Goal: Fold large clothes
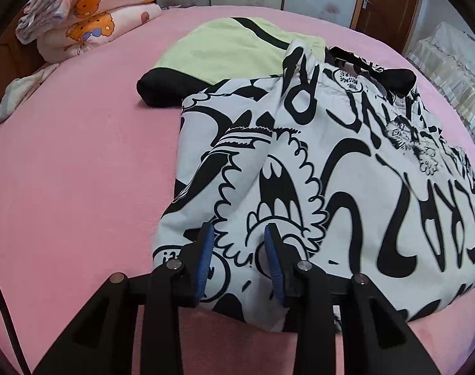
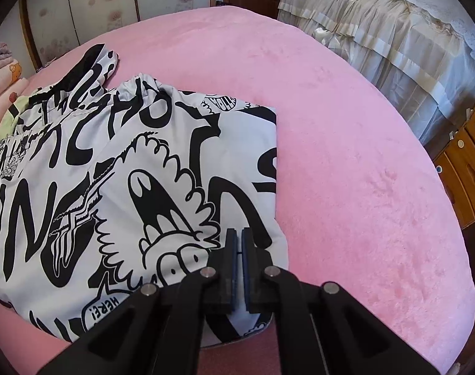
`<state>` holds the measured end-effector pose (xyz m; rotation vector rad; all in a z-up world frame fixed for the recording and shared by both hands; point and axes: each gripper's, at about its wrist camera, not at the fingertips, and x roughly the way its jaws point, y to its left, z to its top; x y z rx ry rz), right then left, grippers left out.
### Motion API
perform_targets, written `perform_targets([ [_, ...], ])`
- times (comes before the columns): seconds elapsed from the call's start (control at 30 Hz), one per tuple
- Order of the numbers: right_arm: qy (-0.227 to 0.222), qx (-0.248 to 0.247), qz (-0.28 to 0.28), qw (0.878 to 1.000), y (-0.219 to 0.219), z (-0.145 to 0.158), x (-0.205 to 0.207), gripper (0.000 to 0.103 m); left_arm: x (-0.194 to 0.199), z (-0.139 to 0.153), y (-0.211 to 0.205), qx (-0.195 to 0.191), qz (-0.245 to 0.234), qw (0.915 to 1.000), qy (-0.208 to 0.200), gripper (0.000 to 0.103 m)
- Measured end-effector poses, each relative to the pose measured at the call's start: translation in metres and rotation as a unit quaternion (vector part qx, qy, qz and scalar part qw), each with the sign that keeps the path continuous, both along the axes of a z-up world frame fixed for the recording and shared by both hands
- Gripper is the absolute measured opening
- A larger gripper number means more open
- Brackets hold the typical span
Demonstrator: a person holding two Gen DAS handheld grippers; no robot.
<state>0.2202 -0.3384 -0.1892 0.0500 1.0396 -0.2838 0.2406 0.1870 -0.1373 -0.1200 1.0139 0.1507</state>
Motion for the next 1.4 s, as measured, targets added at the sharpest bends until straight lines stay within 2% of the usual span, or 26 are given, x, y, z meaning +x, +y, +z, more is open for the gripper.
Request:
perform_targets([
  [0.17,0.020,-0.018,0.003,1.000,0.005,0.001,0.005,0.003,-0.014,0.016,-0.016,0.006,-0.014,0.9999,-0.002,0.049],
  [0.27,0.035,-0.025,-0.006,0.999,0.009,0.005,0.009,0.007,-0.023,0.022,-0.032,0.010,-0.040,0.9991,0.005,0.050],
  [0.33,0.038,-0.021,-0.012,0.999,0.011,0.008,0.009,0.015,-0.027,0.026,-0.042,0.015,-0.059,0.9981,0.009,0.050],
  [0.4,0.041,-0.021,-0.015,0.999,0.015,0.012,0.007,0.023,-0.032,0.032,-0.053,0.023,-0.079,0.9966,0.011,0.054],
  [0.47,0.045,-0.023,-0.011,0.999,0.022,0.016,0.005,0.032,-0.035,0.040,-0.061,0.024,-0.095,0.9951,0.010,0.063],
  [0.53,0.050,-0.026,-0.001,0.998,0.029,0.020,0.002,0.040,-0.037,0.048,-0.067,0.023,-0.109,0.9938,0.007,0.065],
  [0.7,0.086,-0.022,0.028,0.996,0.050,0.027,0.004,0.041,-0.027,0.075,-0.080,0.027,-0.143,0.9893,0.010,0.066],
  [0.77,0.107,-0.016,0.039,0.993,0.058,0.029,0.010,0.041,-0.016,0.086,-0.082,0.033,-0.159,0.9867,0.015,0.071],
  [0.9,0.127,0.002,0.076,0.989,0.082,0.047,0.039,0.041,0.024,0.112,-0.084,0.044,-0.186,0.9812,0.022,0.074],
  [0.97,0.122,0.009,0.094,0.988,0.093,0.060,0.057,0.041,0.054,0.125,-0.085,0.044,-0.192,0.9800,0.027,0.080],
  [1.1,0.083,0.044,0.119,0.988,0.113,0.097,0.116,0.061,0.128,0.140,-0.087,0.029,-0.190,0.9808,0.033,0.081],
  [1.13,0.073,0.053,0.123,0.988,0.117,0.104,0.130,0.065,0.143,0.142,-0.088,0.021,-0.184,0.9822,0.033,0.081],
  [1.27,0.049,0.108,0.123,0.985,0.128,0.118,0.199,0.065,0.218,0.138,-0.094,-0.020,-0.147,0.9886,0.027,0.081],
  [1.4,0.029,0.170,0.075,0.982,0.127,0.118,0.268,0.065,0.271,0.121,-0.101,-0.038,-0.108,0.9932,0.017,0.081],
])
